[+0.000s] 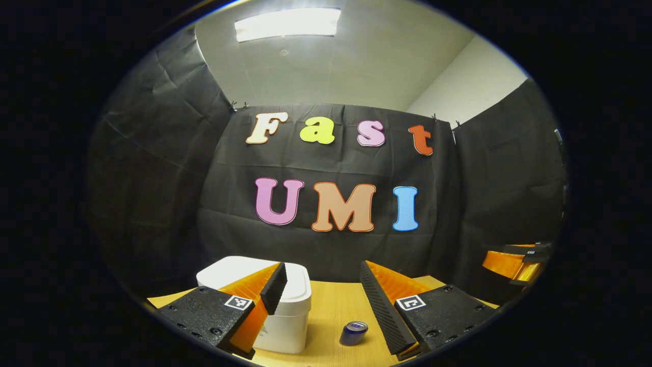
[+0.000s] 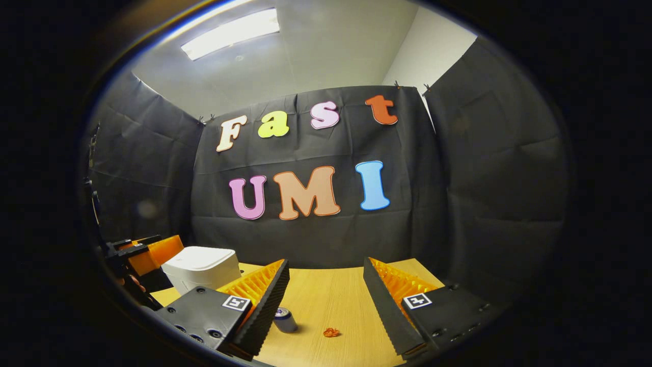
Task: Press the lid of the desktop garbage bin to open it, pick up the crumpled paper on the desktop and throw it into the bin, then pick up the pop can on the desktop and drop it into the bin, and finally close the garbage bin lid.
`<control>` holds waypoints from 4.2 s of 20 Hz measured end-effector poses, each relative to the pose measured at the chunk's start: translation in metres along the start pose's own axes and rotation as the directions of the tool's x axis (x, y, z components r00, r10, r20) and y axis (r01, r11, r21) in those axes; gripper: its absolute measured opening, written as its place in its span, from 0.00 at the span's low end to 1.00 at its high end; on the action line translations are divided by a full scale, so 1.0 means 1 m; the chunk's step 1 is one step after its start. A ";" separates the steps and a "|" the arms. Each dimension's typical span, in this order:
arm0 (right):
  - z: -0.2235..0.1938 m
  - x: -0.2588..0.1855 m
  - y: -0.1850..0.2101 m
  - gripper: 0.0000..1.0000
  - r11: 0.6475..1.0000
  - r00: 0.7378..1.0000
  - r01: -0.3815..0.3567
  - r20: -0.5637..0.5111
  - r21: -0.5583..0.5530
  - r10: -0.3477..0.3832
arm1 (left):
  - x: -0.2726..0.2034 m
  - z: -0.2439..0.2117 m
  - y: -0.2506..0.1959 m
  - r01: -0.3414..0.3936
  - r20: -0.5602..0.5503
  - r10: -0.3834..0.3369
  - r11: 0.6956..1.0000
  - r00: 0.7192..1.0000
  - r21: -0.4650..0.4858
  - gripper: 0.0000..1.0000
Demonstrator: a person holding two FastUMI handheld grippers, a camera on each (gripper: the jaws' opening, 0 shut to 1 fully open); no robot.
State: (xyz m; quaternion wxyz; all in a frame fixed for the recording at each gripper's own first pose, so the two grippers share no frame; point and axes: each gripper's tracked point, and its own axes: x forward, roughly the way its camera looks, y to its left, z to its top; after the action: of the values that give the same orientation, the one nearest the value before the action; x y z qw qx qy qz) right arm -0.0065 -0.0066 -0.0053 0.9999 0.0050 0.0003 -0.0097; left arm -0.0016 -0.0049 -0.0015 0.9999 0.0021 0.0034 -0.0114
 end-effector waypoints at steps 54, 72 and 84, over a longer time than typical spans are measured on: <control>-0.037 0.020 0.022 0.93 0.998 0.990 -0.055 -0.133 -0.039 0.049 | 0.034 -0.080 0.109 -0.245 -0.050 0.252 0.963 0.966 0.114 0.00; -0.075 0.034 -0.003 0.93 0.996 0.982 -0.029 -0.188 -0.086 0.012 | 0.023 -0.014 0.077 -0.187 0.024 0.186 0.975 0.982 0.122 0.00; -0.187 0.088 -0.010 0.93 0.984 0.898 -0.142 -0.431 -0.106 0.083 | -0.009 -0.037 0.047 -0.099 -0.039 0.105 0.985 0.994 0.144 0.57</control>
State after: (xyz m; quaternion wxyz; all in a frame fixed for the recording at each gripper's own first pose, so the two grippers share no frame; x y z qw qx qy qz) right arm 0.0815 -0.0168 -0.1924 0.9727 -0.0606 0.2186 0.0495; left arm -0.0100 0.0426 -0.0385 0.9962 0.0734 0.0259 0.0396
